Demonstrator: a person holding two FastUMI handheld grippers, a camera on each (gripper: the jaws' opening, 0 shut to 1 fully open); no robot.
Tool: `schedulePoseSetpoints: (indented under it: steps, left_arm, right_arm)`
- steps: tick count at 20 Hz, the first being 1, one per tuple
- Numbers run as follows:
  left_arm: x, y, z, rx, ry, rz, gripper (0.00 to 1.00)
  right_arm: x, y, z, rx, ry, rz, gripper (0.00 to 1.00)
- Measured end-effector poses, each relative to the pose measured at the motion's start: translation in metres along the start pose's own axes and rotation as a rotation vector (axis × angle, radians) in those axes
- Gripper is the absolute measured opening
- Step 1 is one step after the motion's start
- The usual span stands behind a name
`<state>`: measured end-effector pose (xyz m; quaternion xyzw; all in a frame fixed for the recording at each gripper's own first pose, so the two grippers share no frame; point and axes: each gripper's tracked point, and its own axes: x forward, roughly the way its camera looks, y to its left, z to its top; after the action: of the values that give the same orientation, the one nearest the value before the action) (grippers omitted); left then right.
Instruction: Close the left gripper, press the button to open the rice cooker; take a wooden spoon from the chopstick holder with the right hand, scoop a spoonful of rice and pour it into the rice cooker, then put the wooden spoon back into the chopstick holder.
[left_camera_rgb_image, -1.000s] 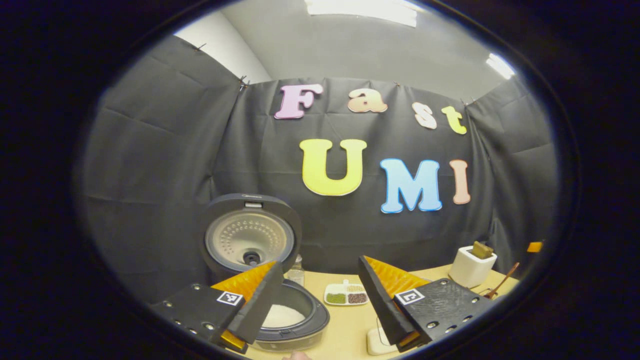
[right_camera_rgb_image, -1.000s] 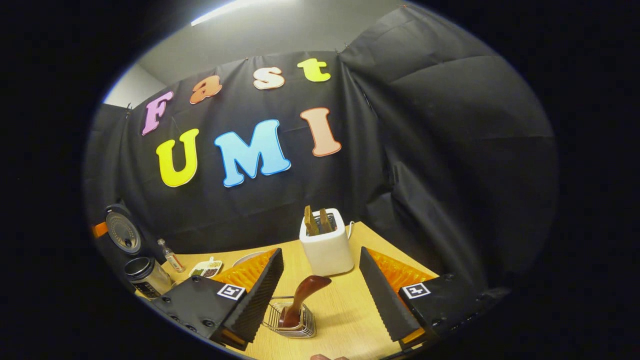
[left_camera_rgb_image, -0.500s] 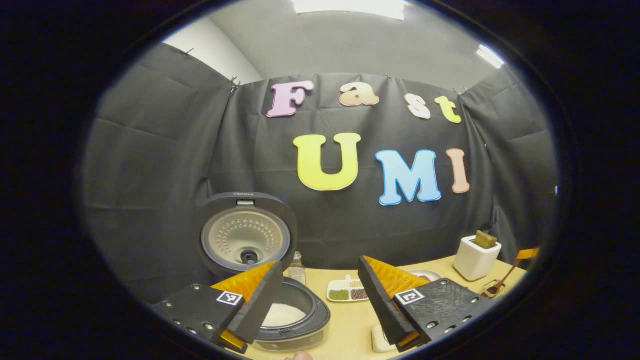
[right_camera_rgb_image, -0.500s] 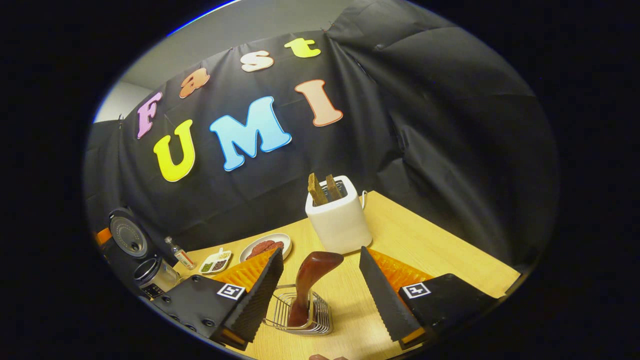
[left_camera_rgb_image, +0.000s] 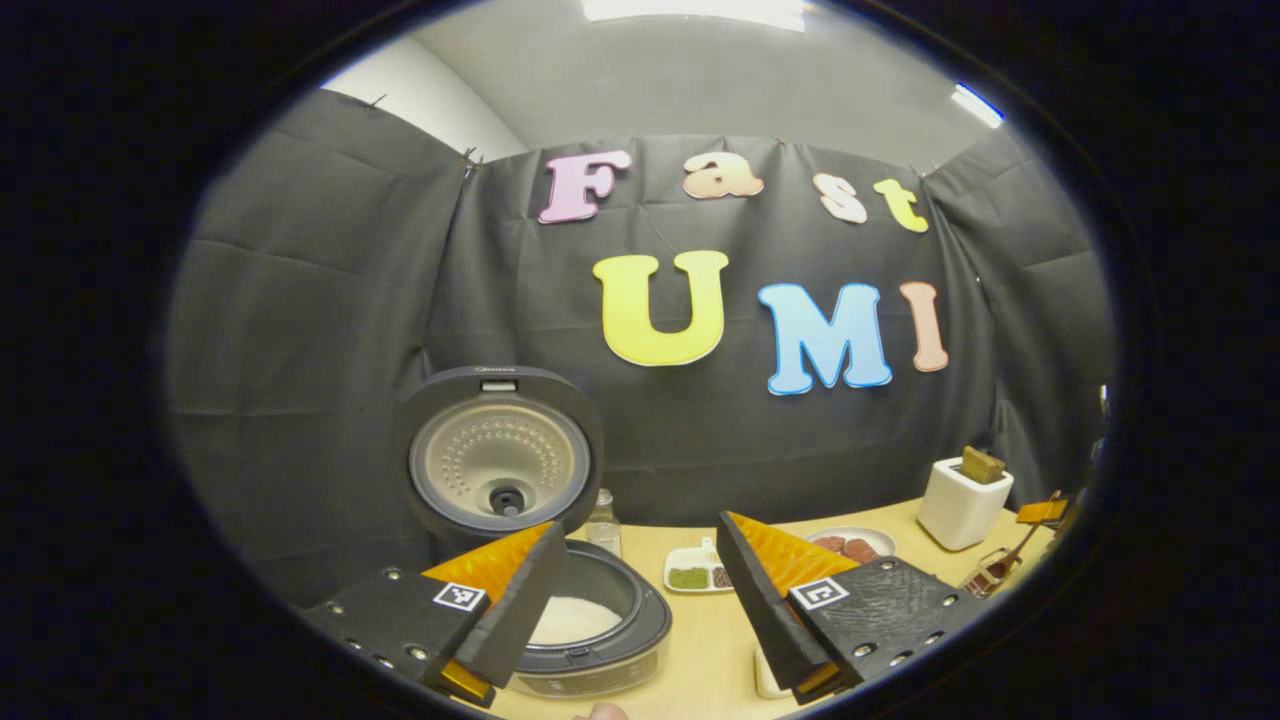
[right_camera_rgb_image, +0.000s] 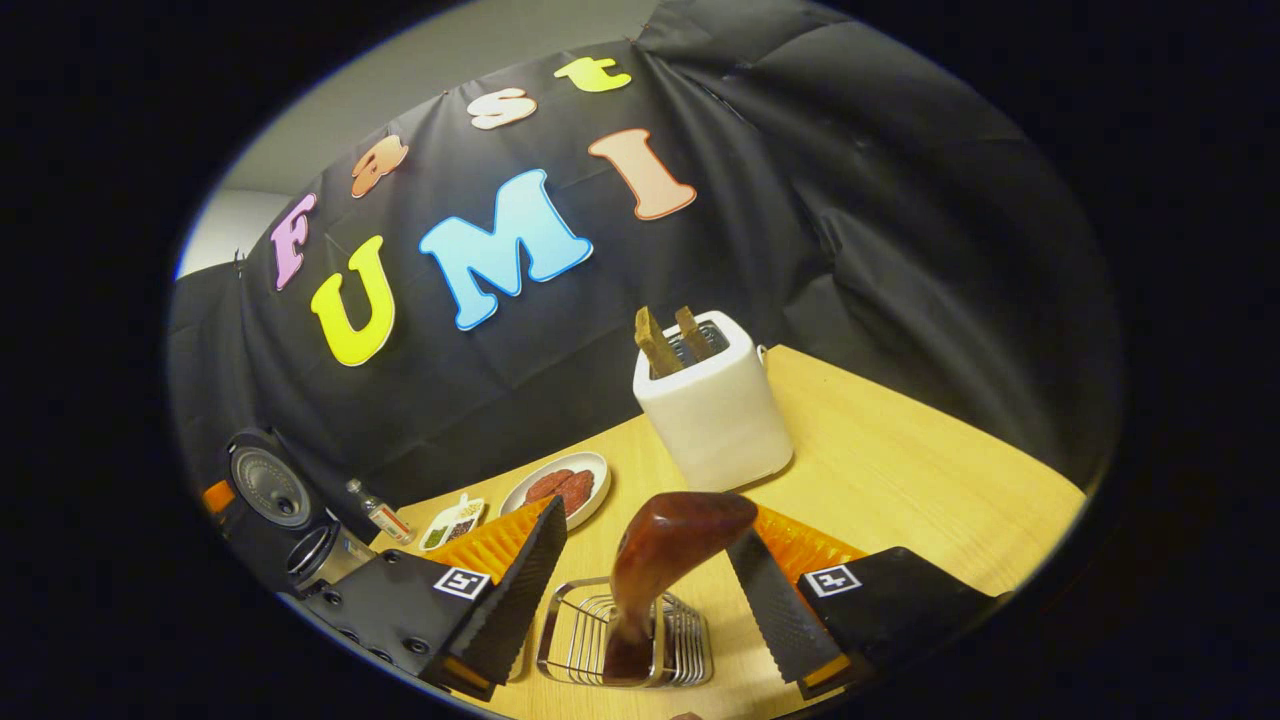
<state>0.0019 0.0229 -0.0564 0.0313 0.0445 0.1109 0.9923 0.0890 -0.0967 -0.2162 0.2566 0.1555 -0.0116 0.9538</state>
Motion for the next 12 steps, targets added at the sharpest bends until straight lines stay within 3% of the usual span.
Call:
schedulePoseSetpoints:
  steps: [2,5,6,7,8,12]
  left_arm:
    - [0.0,0.0,-0.003,-0.012,0.006,0.0,0.94]
    - [0.002,0.002,-0.005,-0.015,0.01,0.003,0.94]
    - [0.002,0.002,-0.005,-0.015,0.009,0.004,0.93]
    - [0.002,0.003,-0.006,-0.017,0.009,0.004,0.93]
    - [0.003,0.003,-0.007,-0.02,0.01,0.003,0.93]
    - [0.003,0.004,-0.015,-0.018,0.017,-0.001,0.94]
  right_arm:
    - [0.008,0.003,-0.002,0.019,0.01,0.02,0.96]
    - [0.013,0.009,0.002,0.062,0.003,0.044,0.6]
    - [0.014,0.007,0.002,0.077,0.004,0.041,0.55]
    - [0.015,0.004,0.004,0.093,0.003,0.029,0.36]
    - [0.015,0.0,0.003,0.113,0.011,0.017,0.28]
    - [0.008,0.005,0.007,0.121,0.0,0.012,0.24]
